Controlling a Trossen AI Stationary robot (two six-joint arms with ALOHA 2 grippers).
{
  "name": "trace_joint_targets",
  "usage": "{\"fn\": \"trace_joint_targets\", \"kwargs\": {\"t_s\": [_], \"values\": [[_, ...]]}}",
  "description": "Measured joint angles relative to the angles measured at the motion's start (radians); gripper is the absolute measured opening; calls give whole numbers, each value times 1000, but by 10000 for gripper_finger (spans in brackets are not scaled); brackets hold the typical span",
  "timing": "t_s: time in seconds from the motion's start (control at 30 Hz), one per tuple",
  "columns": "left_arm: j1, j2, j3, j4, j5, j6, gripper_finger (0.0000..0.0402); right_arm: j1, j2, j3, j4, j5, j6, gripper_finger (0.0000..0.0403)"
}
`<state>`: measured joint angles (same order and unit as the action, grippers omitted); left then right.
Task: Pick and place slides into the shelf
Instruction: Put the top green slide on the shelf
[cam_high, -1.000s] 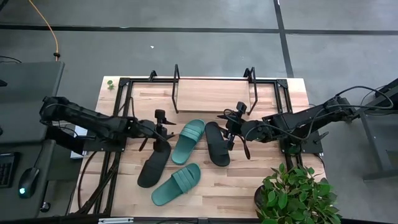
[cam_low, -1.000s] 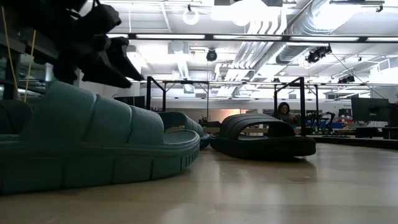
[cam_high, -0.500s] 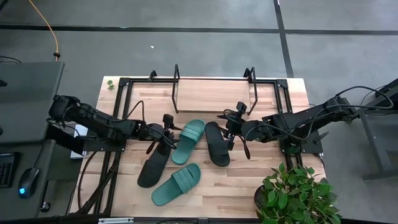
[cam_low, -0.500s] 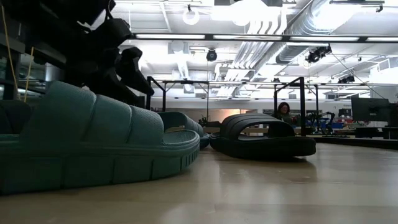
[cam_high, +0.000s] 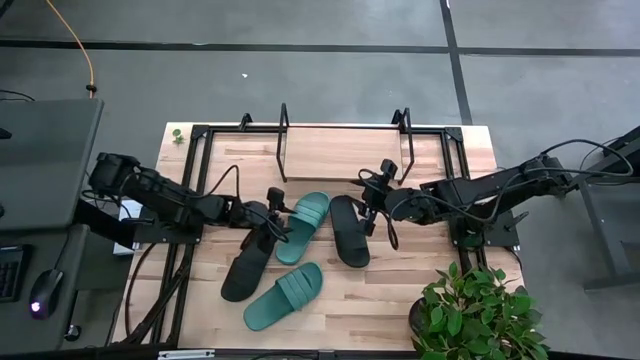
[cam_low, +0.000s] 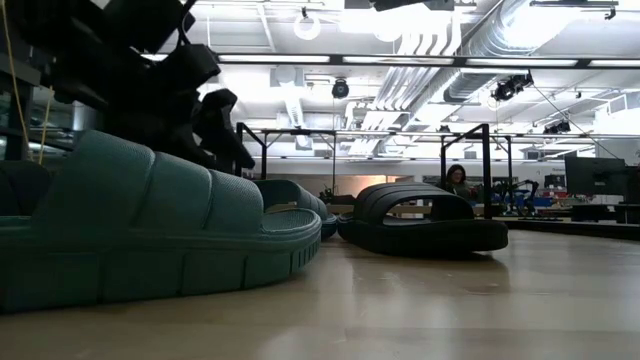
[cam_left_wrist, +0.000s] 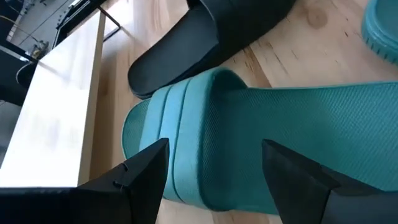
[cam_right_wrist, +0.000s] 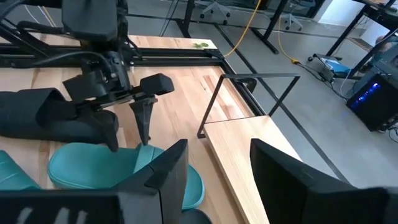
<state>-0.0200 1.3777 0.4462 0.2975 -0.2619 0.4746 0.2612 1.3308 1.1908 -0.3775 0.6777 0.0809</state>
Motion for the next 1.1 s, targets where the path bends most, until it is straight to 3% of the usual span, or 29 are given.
{"fn": "trace_joint_targets", "kwargs": {"t_s": [0.47,0.63,0.93,1.1], "values": [[1,73,1,104,0,26,239,0,0,0,0,0,1,165],[1,118,23,122,-60,27,239,0,0,0,0,0,1,165],[1,271,126,121,-73,26,239,0,0,0,0,0,1,165],[-1,353,175,126,-138,24,239,0,0,-1,0,0,1,165]]}}
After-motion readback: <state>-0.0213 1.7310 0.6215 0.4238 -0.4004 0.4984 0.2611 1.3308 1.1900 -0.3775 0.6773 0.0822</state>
